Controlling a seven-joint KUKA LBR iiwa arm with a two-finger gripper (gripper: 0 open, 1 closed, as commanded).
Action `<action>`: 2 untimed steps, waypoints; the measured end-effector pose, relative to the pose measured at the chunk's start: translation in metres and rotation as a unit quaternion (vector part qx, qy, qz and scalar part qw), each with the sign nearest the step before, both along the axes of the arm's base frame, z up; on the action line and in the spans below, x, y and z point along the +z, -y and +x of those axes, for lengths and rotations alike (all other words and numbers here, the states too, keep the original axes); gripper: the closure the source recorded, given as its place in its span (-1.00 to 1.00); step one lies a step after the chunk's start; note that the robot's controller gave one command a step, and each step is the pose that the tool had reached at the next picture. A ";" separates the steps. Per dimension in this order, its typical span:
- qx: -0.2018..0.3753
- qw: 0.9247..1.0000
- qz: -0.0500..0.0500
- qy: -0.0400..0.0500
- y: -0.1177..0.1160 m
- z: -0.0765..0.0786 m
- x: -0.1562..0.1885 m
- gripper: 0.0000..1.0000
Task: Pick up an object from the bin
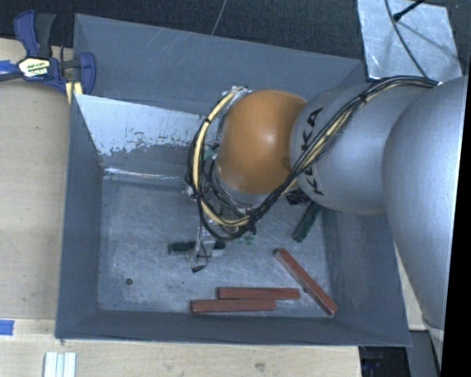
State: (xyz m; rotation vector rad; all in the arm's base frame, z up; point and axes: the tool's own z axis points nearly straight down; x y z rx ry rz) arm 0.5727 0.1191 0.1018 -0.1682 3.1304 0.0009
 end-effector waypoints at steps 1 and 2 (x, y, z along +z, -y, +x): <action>-0.016 1.000 0.000 -0.002 -0.004 -0.006 -0.023 -1.00; -0.057 0.998 0.000 -0.002 0.010 -0.003 -0.031 1.00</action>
Offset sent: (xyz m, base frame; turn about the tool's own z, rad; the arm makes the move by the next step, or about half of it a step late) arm -0.0040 -0.0102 -0.0318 0.1136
